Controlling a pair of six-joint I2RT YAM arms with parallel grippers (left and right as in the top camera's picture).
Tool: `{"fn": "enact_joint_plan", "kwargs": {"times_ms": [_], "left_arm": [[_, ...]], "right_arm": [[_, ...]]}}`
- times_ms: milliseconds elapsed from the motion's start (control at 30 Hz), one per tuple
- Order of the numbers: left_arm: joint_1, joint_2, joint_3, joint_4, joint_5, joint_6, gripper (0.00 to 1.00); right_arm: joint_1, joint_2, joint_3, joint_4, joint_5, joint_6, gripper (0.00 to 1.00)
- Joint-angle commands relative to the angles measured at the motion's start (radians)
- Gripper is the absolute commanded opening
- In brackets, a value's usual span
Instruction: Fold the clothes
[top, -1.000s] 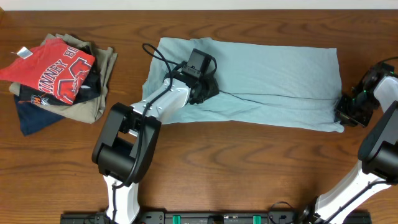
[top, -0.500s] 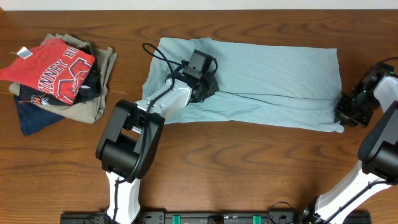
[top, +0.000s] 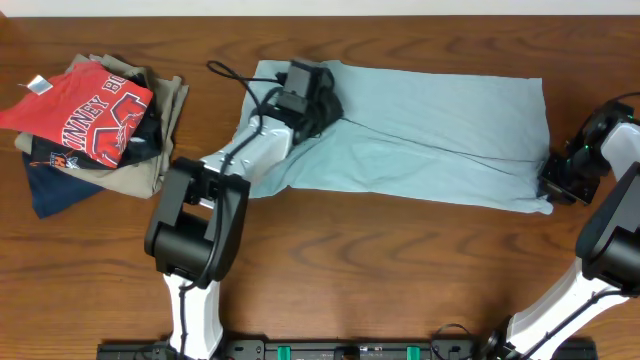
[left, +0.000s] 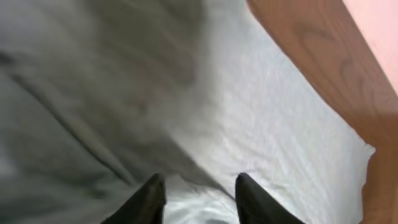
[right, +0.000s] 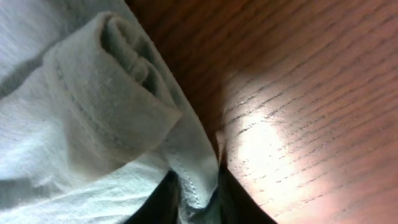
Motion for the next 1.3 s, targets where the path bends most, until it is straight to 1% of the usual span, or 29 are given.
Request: {"fn": "enact_joint_plan", "kwargs": {"times_ms": [0,133,233,267,333,433,500,667,833,1033,1267], "left_arm": [[0.009,0.015,0.011,-0.061,0.058,-0.017,0.41],[0.005,0.015,0.011,-0.232,0.069,0.047,0.41],[0.005,0.015,0.011,-0.366,0.051,0.136,0.41],[0.005,0.015,0.011,-0.406,0.022,0.164,0.41],[0.005,0.015,0.011,-0.487,-0.083,0.212,0.41],[0.005,0.015,0.000,-0.563,-0.290,0.228,0.41],[0.006,0.015,-0.013,-0.575,-0.347,0.228,0.41],[0.008,0.015,-0.020,-0.575,-0.346,0.246,0.43],[0.008,0.015,-0.020,-0.575,-0.342,0.246,0.43],[0.008,0.015,-0.020,-0.574,-0.342,0.246,0.43],[0.008,0.015,-0.020,-0.575,-0.342,0.246,0.43]], "right_arm": [[-0.004,0.025,-0.032,0.003,0.021,-0.005,0.23],[-0.004,0.025,-0.031,0.010,0.021,-0.004,0.24],[-0.011,0.025,-0.008,0.007,0.020,-0.004,0.24],[-0.016,0.025,0.006,0.001,0.018,-0.004,0.24],[-0.028,0.025,0.051,-0.025,0.011,-0.004,0.24],[-0.041,0.025,0.115,-0.060,-0.012,-0.004,0.26],[-0.043,0.025,0.147,-0.071,-0.039,-0.011,0.27],[-0.040,0.025,0.154,-0.079,-0.195,-0.110,0.31],[-0.023,0.025,0.126,-0.122,-0.277,-0.157,0.32],[0.010,0.025,0.061,-0.128,-0.280,-0.180,0.32],[0.030,0.025,0.032,-0.106,-0.280,-0.180,0.31]]}}
